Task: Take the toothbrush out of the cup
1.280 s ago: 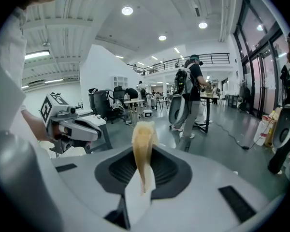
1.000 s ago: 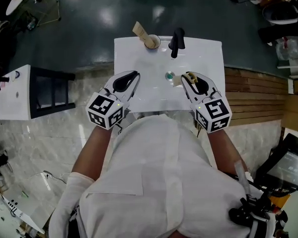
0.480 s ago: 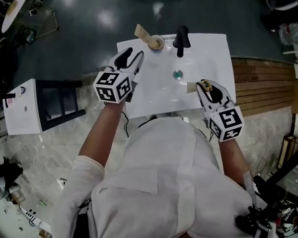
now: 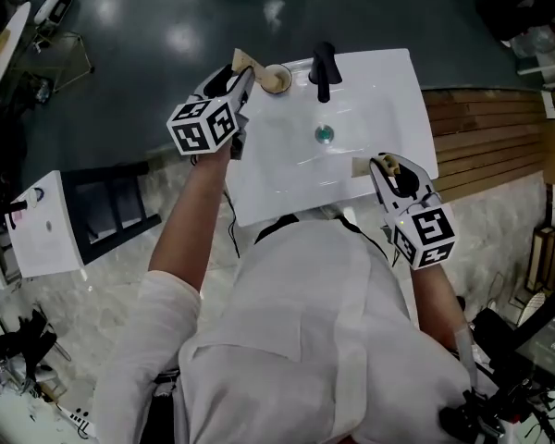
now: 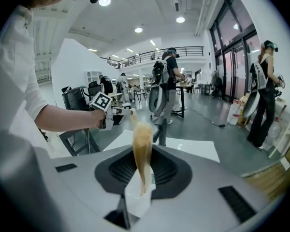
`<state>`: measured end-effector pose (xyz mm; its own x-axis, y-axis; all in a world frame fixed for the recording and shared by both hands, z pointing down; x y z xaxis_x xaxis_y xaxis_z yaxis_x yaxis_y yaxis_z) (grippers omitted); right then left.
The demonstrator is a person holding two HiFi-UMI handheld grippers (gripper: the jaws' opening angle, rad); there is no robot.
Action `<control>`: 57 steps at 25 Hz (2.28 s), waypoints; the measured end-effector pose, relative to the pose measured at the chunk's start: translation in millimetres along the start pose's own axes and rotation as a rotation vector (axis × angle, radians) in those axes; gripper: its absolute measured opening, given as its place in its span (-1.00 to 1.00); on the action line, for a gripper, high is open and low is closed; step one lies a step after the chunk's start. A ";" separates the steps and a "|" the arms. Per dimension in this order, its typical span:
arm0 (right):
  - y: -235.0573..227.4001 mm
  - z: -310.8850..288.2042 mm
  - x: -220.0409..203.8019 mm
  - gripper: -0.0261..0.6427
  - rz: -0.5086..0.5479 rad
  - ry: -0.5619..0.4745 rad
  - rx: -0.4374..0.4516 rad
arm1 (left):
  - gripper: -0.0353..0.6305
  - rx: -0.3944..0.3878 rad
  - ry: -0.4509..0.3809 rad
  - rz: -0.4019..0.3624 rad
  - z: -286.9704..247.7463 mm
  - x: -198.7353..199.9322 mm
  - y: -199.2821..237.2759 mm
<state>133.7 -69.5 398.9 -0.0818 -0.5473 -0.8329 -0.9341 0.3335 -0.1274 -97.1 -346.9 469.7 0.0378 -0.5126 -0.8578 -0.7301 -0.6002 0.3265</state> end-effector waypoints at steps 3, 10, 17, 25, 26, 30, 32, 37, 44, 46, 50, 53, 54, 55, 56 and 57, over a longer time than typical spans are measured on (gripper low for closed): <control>-0.9 2.5 -1.8 -0.72 -0.002 0.002 -0.010 | -0.40 0.011 0.002 0.010 -11.4 0.9 1.2; -3.9 9.7 -4.5 -0.72 -0.010 0.005 -0.015 | -0.47 0.042 0.010 0.017 -19.0 -3.7 4.1; -11.1 12.5 -7.4 -0.72 -0.004 0.003 0.006 | -0.73 0.085 -0.011 0.012 -18.2 -3.8 1.4; -23.5 8.5 -2.5 -0.72 0.012 -0.014 0.054 | -0.75 0.119 -0.086 -0.022 0.8 21.3 -7.9; -24.9 7.6 -1.7 -0.72 0.015 -0.017 0.062 | -0.75 0.124 -0.096 -0.026 4.5 24.3 -9.2; -31.2 5.3 2.3 -0.72 0.035 -0.028 0.099 | -0.75 0.147 -0.136 -0.034 21.1 35.1 -16.5; -35.0 4.2 4.9 -0.72 0.049 -0.033 0.118 | -0.75 0.157 -0.159 -0.044 29.7 41.6 -21.8; -44.2 1.8 8.5 -0.72 0.080 -0.041 0.167 | -0.75 0.188 -0.213 -0.055 56.5 53.5 -36.1; -54.9 1.9 11.6 -0.72 0.118 -0.055 0.235 | -0.75 0.215 -0.251 -0.075 106.8 54.4 -66.8; -58.5 3.3 11.1 -0.72 0.131 -0.059 0.255 | -0.75 0.221 -0.253 -0.084 122.1 48.8 -80.7; -67.4 6.1 11.4 -0.72 0.163 -0.068 0.309 | -0.75 0.242 -0.247 -0.103 147.2 33.7 -113.4; -69.0 7.3 11.2 -0.72 0.191 -0.068 0.347 | -0.75 0.256 -0.240 -0.109 165.8 19.2 -134.8; -69.7 8.1 10.7 -0.72 0.198 -0.069 0.359 | -0.75 0.261 -0.238 -0.109 171.6 13.9 -142.2; -70.6 8.8 10.2 -0.72 0.204 -0.069 0.370 | -0.75 0.265 -0.236 -0.109 176.9 8.7 -149.5; -71.7 9.2 9.7 -0.72 0.209 -0.068 0.381 | -0.75 0.269 -0.233 -0.109 181.4 3.6 -156.6; -72.6 9.4 9.1 -0.72 0.215 -0.067 0.393 | -0.75 0.272 -0.229 -0.110 185.1 -1.6 -163.3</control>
<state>204.1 -91.6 395.5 -0.2246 -0.3877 -0.8940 -0.6948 0.7069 -0.1321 -104.2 -134.4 344.3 -0.0047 -0.2851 -0.9585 -0.8861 -0.4430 0.1361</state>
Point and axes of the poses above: the fingertips, and each gripper's own axes: z backward along the fingers, y to its left, x out of its top, the point moved 8 cm from there along z, backward along the fingers, and after that the axes turned 6 degrees about x, right-handed, at the moved point
